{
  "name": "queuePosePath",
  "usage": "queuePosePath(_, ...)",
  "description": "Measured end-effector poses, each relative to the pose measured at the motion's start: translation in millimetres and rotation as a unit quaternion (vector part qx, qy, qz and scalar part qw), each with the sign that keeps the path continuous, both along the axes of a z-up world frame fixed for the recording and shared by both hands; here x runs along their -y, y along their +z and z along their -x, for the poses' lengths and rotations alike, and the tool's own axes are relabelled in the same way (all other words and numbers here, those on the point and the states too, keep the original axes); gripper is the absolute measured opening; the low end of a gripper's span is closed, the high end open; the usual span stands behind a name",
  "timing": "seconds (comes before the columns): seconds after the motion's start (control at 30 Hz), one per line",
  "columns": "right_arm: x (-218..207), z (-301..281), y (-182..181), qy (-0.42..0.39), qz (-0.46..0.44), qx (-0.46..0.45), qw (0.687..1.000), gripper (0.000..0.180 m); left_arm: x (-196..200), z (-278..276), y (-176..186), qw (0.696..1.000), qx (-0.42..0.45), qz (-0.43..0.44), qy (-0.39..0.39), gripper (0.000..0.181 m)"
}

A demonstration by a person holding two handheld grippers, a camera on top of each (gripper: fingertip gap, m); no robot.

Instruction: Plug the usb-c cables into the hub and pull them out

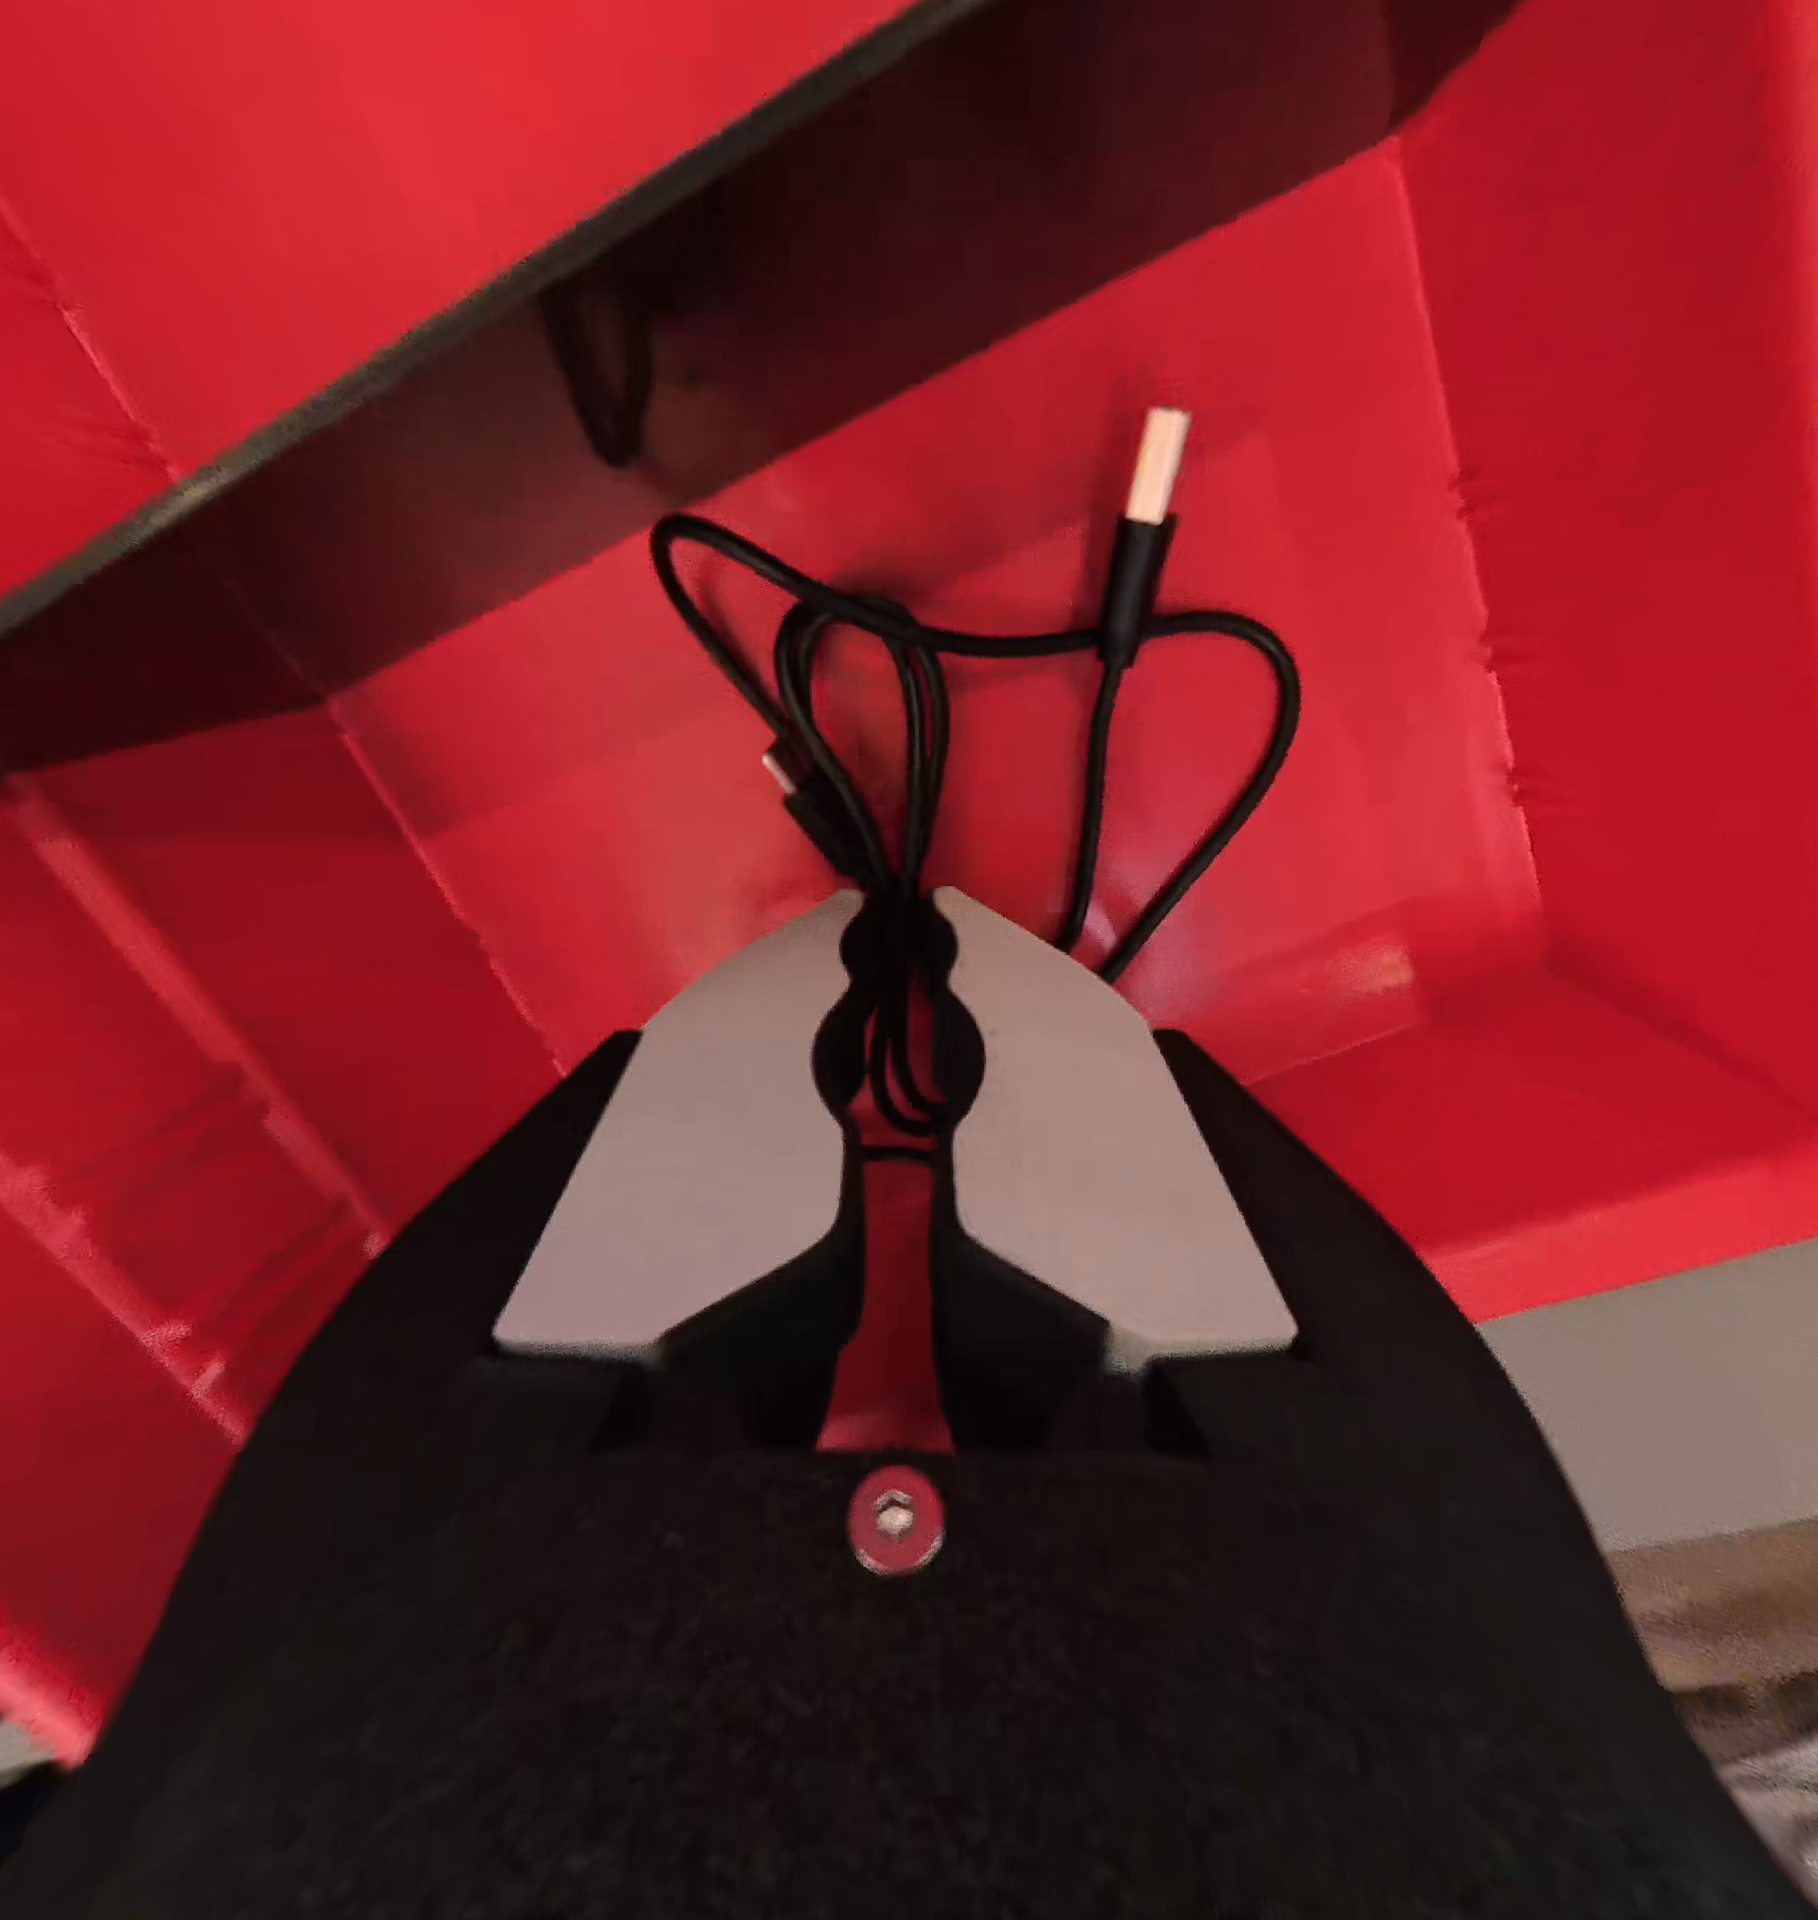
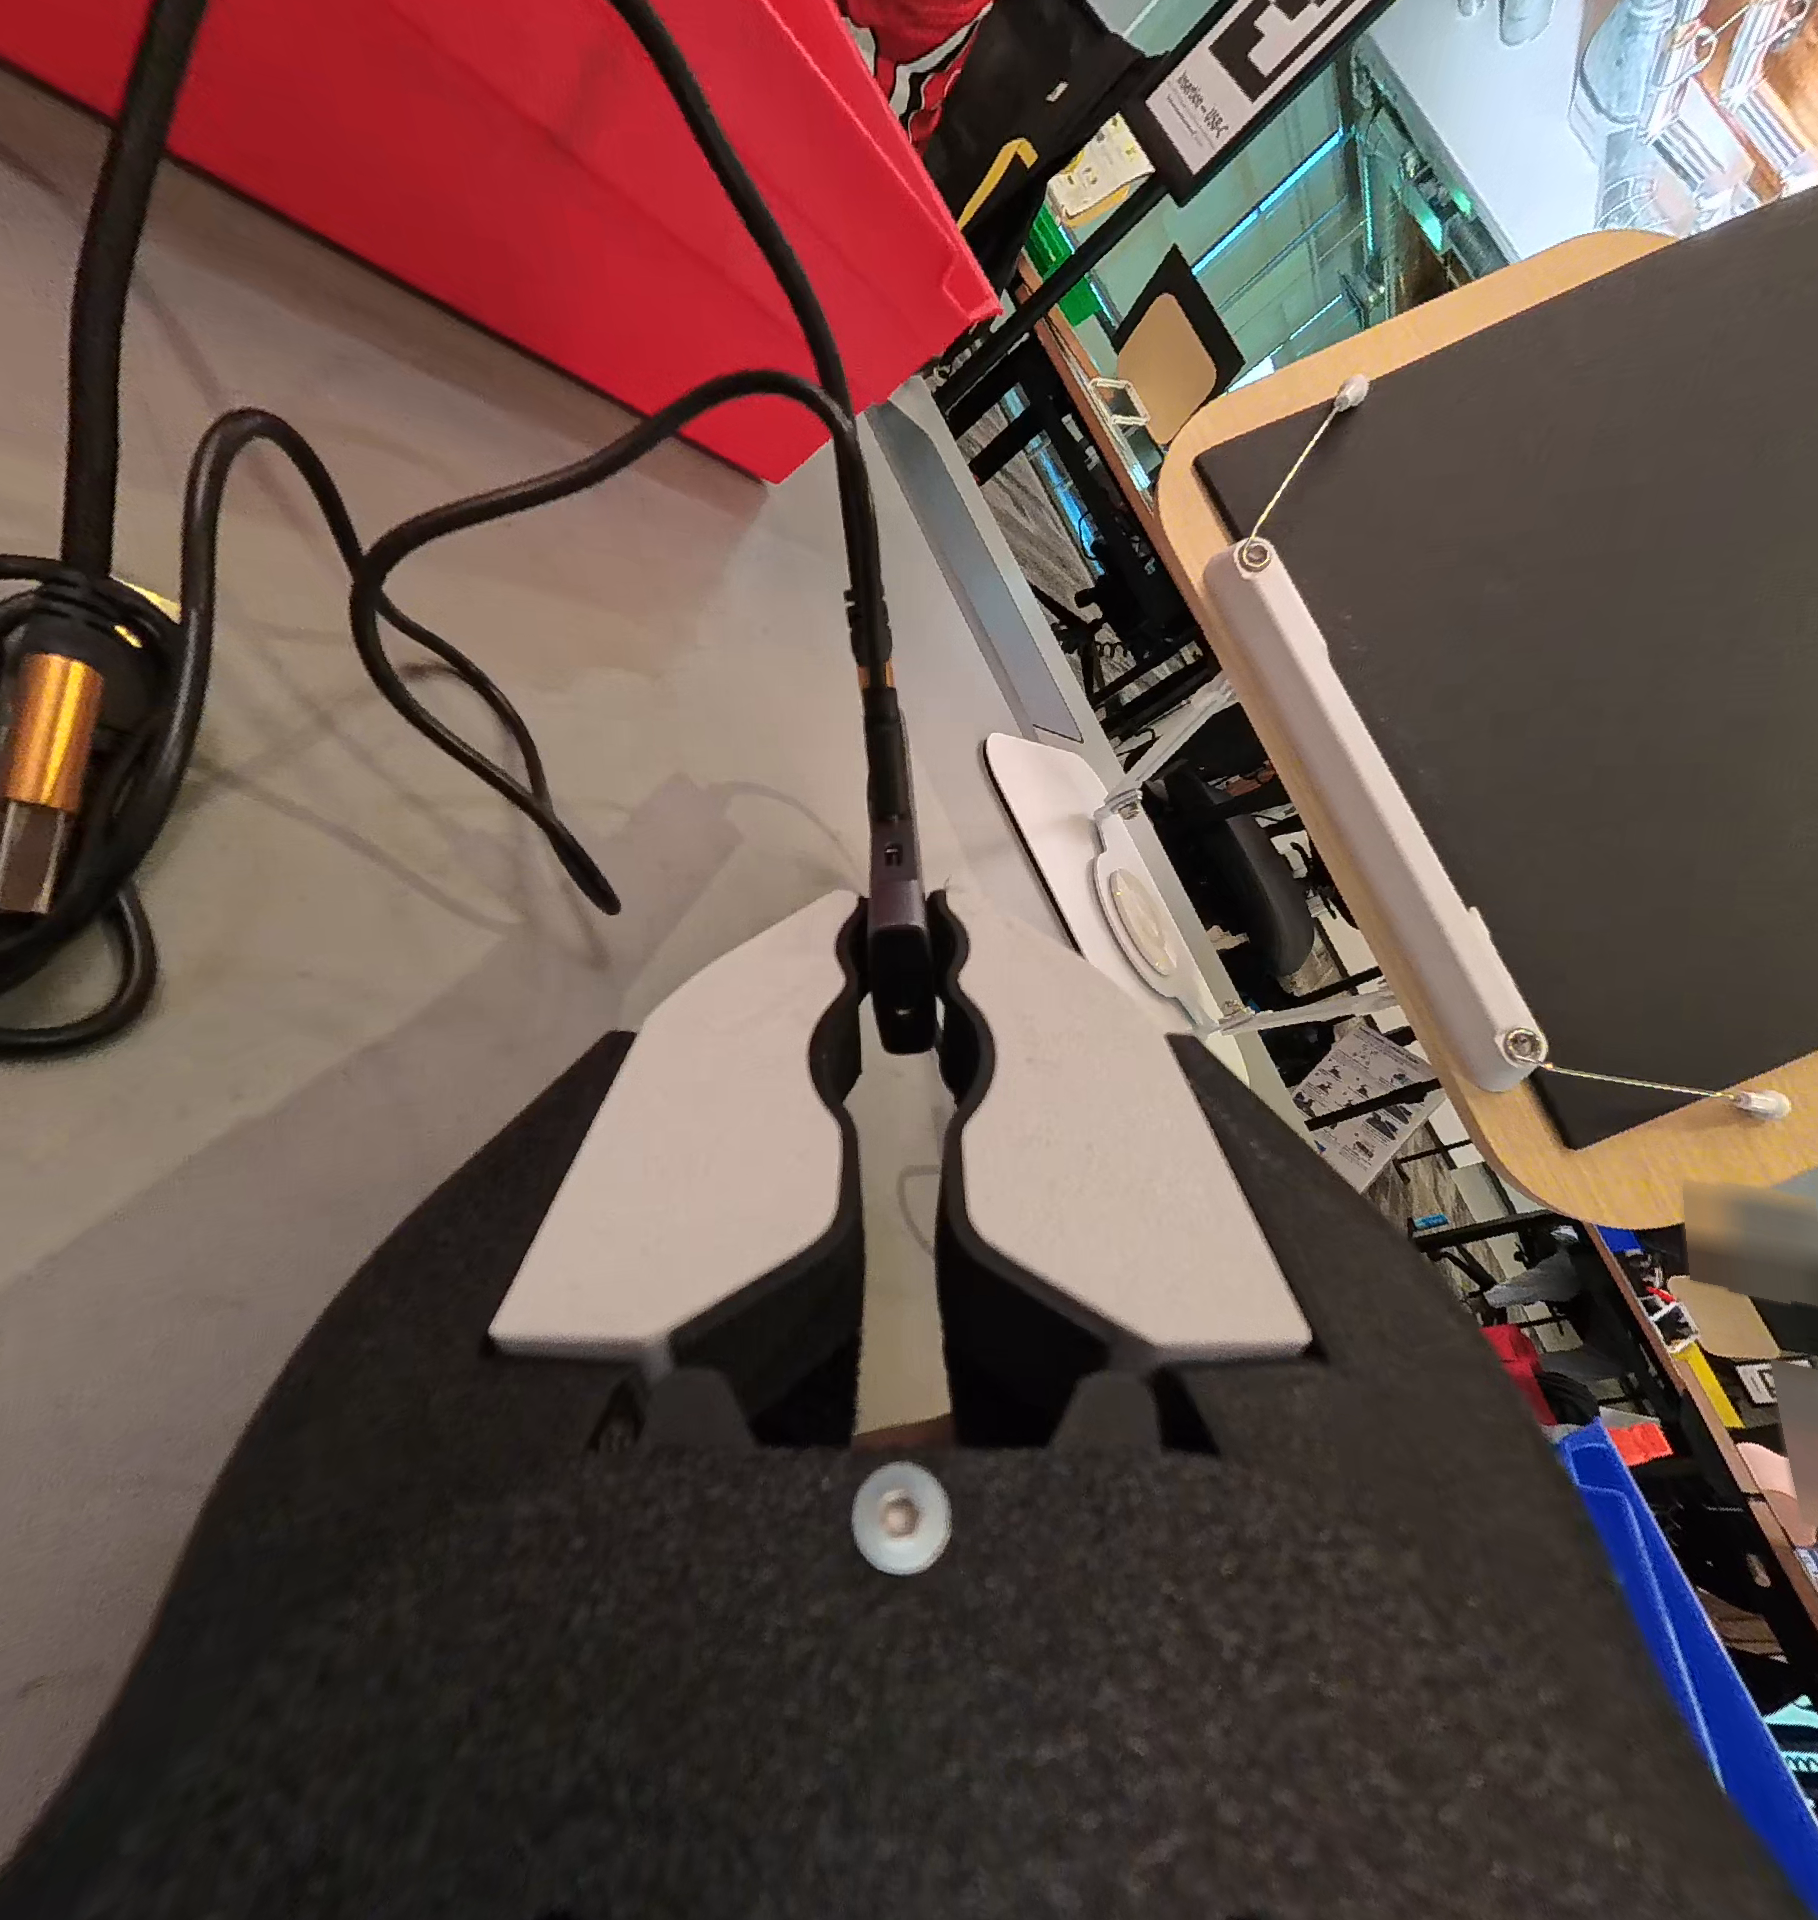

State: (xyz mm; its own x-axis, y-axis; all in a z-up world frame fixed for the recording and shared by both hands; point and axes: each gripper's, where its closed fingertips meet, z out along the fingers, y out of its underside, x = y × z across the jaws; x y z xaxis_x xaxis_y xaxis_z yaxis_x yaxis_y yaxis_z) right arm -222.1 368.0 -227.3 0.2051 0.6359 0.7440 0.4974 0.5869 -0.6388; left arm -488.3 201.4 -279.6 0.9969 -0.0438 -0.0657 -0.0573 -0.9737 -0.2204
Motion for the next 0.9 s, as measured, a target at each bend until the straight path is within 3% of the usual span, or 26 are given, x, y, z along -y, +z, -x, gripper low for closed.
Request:
queuePosePath(0.17, -0.9, -0.7, 1.0, -0.002, 0.003, -0.004, 1.0, 0.009, 1.5, 0.3, 50.9, 0.99, -0.108, -0.076, -0.049, 0.005)
queuePosePath(0.33, -1.8, -1.1, 2.0, -0.004, 0.003, -0.006, 1.0, 0.009, 16.8, -16.5, 165.8, 0.95, -0.241, -0.181, -0.086, 0.005)
queuePosePath(0.47, -2.0, -1.5, 2.8, -0.005, 0.005, -0.008, 1.0, 0.009, 47.5, -58.9, 256.9, 0.922, -0.262, -0.266, -0.101, 0.005)
queuePosePath(0.57, -3.3, -2.7, 3.9, -0.007, 0.009, -0.015, 1.0, 0.009, 70.6, -114.2, 294.7, 0.913, -0.21, -0.32, -0.145, 0.005)
queuePosePath(0.63, -3.9, -3.4, 5.3, -0.008, 0.012, -0.019, 1.0, 0.009, 80.8, -150.5, 289.8, 0.915, -0.163, -0.317, -0.19, 0.005)
queuePosePath(0.7, -4.9, -3.8, 5.8, -0.01, 0.014, -0.02, 1.0, 0.009, 75.2, -167.6, 263.1, 0.919, -0.154, -0.295, -0.209, 0.005)
queuePosePath(0.83, -4.8, -3.4, 4.8, -0.009, 0.011, -0.018, 1.0, 0.009, 48.7, -178.7, 155.1, 0.939, -0.154, -0.189, -0.243, 0.005)
queuePosePath(0.9, -4.3, -3.6, 4.6, -0.009, 0.009, -0.017, 1.0, 0.009, 32.8, -173.4, 109.0, 0.932, -0.206, -0.148, -0.258, 0.005)
